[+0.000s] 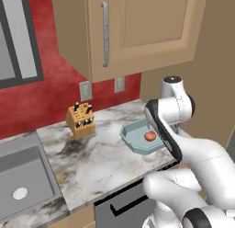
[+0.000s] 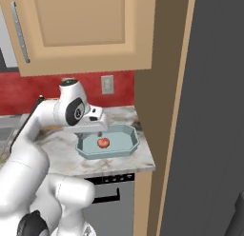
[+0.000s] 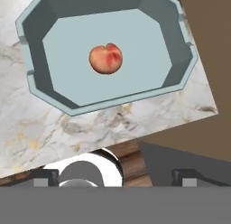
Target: Pick the tangerine and peach from the fridge and place them inside the tupperware on the counter.
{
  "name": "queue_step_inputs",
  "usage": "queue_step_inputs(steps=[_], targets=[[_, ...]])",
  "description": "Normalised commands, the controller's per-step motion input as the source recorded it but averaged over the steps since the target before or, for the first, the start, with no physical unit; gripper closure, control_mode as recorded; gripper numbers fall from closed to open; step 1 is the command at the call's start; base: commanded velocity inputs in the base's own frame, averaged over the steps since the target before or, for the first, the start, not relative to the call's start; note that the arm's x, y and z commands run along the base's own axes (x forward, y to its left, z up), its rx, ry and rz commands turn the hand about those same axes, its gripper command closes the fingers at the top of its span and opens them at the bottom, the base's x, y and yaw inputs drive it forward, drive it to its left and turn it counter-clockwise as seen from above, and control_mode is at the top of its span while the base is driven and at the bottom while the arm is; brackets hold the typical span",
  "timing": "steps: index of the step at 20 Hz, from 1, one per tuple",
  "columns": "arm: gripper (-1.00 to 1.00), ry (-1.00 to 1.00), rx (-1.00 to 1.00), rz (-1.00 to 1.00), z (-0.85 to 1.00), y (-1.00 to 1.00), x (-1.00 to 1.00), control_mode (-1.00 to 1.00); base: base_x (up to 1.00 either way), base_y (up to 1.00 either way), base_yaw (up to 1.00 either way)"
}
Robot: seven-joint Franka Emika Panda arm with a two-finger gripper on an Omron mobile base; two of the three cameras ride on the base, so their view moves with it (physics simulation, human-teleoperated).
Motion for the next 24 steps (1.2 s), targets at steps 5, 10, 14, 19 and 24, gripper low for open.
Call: queue_step_inputs(steps=[5, 10, 14, 19, 24], targets=[[-1.0, 0.0, 0.0, 0.0, 0.67, 0.0, -0.75, -1.0, 0.0, 0.0, 0.0], [-1.0, 0.0, 0.0, 0.0, 0.6, 0.0, -0.68, -1.0, 0.0, 0.0, 0.0], [-1.0, -0.01, 0.0, 0.0, 0.15, 0.03, -0.63, -1.0, 0.0, 0.0, 0.0], [-1.0, 0.02, 0.0, 0.0, 0.0, 0.24, -0.44, -1.0, 0.0, 0.0, 0.0], [-1.0, 0.0, 0.02, 0.0, 0.0, 0.14, -0.43, 1.0, -0.15, 0.02, 0.0]])
